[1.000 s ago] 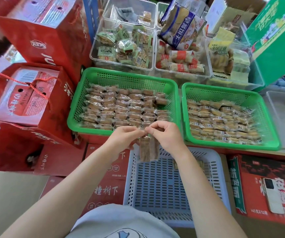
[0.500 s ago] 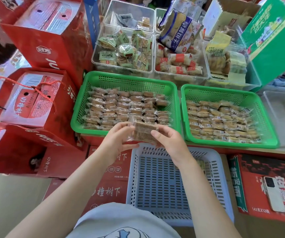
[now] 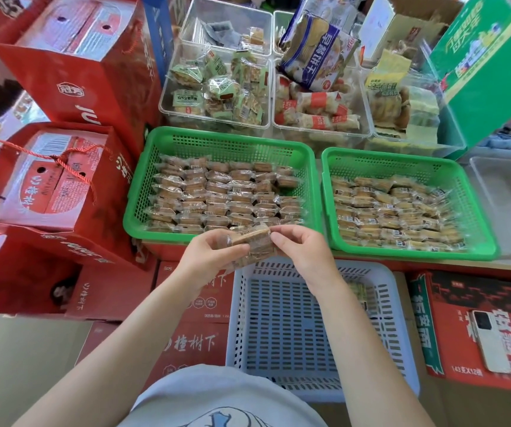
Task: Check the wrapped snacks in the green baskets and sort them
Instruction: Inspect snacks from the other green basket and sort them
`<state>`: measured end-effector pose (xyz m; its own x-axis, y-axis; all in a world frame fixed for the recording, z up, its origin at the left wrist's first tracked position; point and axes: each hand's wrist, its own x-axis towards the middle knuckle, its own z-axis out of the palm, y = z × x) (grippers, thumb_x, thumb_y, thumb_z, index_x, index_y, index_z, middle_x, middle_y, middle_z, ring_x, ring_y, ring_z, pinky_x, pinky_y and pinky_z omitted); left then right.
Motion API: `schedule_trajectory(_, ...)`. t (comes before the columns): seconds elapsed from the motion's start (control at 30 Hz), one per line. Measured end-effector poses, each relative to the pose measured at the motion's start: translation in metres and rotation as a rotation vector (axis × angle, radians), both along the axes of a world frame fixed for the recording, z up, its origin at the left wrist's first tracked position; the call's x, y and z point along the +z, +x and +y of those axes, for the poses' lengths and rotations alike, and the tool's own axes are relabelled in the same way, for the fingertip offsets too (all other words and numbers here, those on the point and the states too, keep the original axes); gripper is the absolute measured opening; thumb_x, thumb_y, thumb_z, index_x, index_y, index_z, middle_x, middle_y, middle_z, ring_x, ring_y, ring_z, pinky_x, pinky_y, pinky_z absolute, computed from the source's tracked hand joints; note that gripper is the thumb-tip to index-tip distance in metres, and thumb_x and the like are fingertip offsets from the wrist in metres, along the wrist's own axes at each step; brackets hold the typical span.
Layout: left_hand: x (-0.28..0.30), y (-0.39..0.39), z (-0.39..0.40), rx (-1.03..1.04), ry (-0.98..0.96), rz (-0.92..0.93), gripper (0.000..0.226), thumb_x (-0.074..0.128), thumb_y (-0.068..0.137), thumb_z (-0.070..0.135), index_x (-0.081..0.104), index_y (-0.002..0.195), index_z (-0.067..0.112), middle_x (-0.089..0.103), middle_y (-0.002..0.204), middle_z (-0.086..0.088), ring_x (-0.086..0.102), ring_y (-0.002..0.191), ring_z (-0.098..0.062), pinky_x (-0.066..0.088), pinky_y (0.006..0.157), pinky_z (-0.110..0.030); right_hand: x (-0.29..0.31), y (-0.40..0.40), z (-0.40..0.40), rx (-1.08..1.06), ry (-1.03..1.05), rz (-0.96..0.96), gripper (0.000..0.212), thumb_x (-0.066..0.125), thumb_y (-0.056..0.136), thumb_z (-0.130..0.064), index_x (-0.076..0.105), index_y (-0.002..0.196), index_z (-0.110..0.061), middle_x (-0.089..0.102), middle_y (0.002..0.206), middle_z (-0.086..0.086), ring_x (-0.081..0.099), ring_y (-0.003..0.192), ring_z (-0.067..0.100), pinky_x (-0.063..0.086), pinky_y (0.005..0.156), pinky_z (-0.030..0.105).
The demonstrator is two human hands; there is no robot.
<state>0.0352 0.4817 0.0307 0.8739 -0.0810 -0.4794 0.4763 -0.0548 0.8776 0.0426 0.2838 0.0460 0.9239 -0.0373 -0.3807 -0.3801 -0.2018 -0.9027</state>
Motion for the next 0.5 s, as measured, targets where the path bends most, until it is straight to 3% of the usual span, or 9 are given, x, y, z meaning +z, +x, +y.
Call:
schedule_trajectory(0.1,0.0009,0.0008,-0.0002,-0.011,-0.023,-0.007,0.026,0.085,0.081,0.025,0.074,0.098,0.009,0.078,0.097,-0.005,0.073,0.082,-0.015,0.058,0.067,-0.026,-0.0003,0.0013,-0.0022,-0.017,0.006,-0.017,0.006,0.072,0.091,-0.016,0.076,0.094,-0.018,0.075,0.087,0.000,0.067,0.079,0.010,0.058,0.077,0.028)
schedule_trajectory(0.2,-0.0021,0.0022,0.0039,-0.058,-0.144,0.033,0.051,0.087,0.071,0.038,0.072,0.107,0.006,0.076,0.105,-0.013,0.074,0.095,-0.026,0.059,0.084,-0.039,0.0018,0.0039,-0.0044,-0.039,0.194,0.022,0.004,0.071,0.090,-0.009,0.074,0.090,-0.012,0.072,0.081,0.001,0.065,0.074,0.011,0.054,0.070,0.024)
schedule_trajectory(0.3,-0.0049,0.0035,0.0046,-0.074,-0.290,0.081,0.054,0.084,0.077,0.030,0.067,0.115,-0.004,0.074,0.111,-0.018,0.072,0.098,-0.027,0.060,0.084,-0.036,0.0017,0.0052,-0.0054,-0.043,0.268,0.020,0.005,0.068,0.092,-0.006,0.072,0.090,-0.009,0.070,0.082,0.005,0.063,0.074,0.012,0.054,0.070,0.026)
schedule_trajectory(0.4,-0.0034,0.0037,0.0008,-0.064,-0.334,0.095,0.042,0.077,0.081,0.023,0.067,0.111,-0.005,0.075,0.103,-0.018,0.072,0.088,-0.023,0.060,0.070,-0.026,0.0003,0.0058,-0.0039,-0.009,0.054,-0.066,0.006,0.067,0.094,-0.011,0.073,0.093,-0.009,0.072,0.084,0.004,0.066,0.075,0.011,0.057,0.071,0.024)
schedule_trajectory(0.5,-0.0028,0.0056,-0.0005,-0.048,-0.287,0.090,0.040,0.080,0.077,0.024,0.065,0.106,0.001,0.075,0.098,-0.016,0.074,0.086,-0.024,0.060,0.072,-0.030,-0.0022,0.0080,-0.0038,0.066,-0.181,-0.168,0.008,0.065,0.096,-0.015,0.073,0.095,-0.014,0.073,0.086,0.001,0.069,0.080,0.015,0.060,0.074,0.028)
